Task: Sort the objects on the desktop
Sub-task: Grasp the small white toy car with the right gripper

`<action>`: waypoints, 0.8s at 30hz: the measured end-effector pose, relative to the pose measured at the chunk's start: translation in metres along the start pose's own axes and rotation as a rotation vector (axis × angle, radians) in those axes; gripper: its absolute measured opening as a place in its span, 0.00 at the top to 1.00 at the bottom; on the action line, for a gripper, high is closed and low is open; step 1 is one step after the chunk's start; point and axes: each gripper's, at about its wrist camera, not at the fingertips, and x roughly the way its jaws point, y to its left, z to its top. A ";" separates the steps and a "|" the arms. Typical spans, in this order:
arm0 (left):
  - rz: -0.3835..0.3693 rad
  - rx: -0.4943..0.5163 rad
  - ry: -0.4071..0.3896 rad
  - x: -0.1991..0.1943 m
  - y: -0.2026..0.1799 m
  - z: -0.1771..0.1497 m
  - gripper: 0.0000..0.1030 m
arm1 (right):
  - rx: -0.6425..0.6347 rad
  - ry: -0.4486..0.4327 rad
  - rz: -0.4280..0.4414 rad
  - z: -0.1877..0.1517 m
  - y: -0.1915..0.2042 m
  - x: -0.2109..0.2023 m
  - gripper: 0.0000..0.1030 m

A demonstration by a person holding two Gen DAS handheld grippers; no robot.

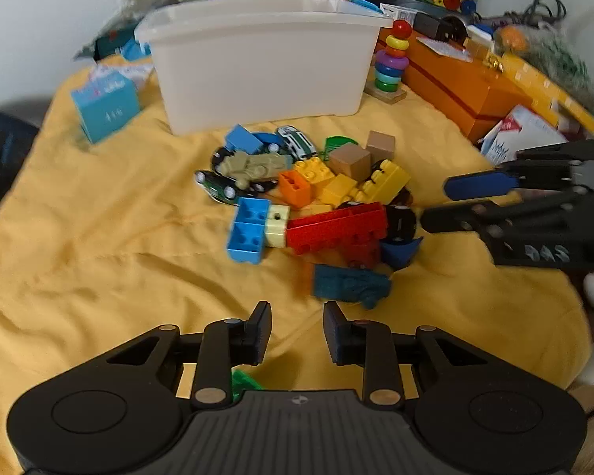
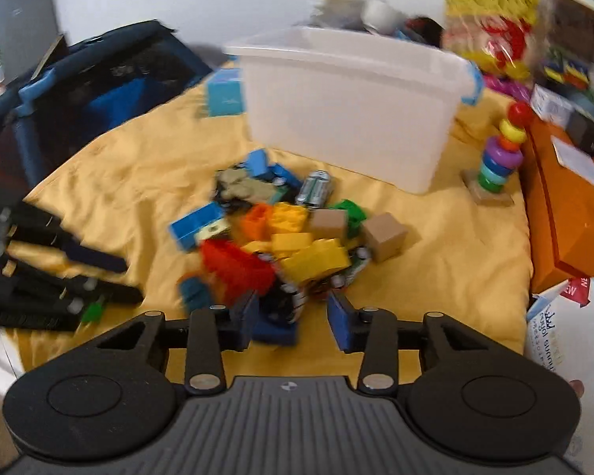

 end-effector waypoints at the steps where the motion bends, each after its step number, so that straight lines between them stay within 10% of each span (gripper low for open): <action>1: -0.012 -0.020 0.004 0.002 0.002 0.001 0.68 | 0.003 0.020 0.005 0.001 -0.004 0.008 0.59; 10: -0.046 -0.042 -0.010 0.000 -0.001 0.008 0.64 | 0.093 0.035 0.146 -0.009 -0.008 0.038 0.85; 24: -0.120 0.297 -0.033 0.052 -0.105 0.068 0.64 | 0.158 -0.037 -0.159 -0.054 -0.053 -0.025 0.85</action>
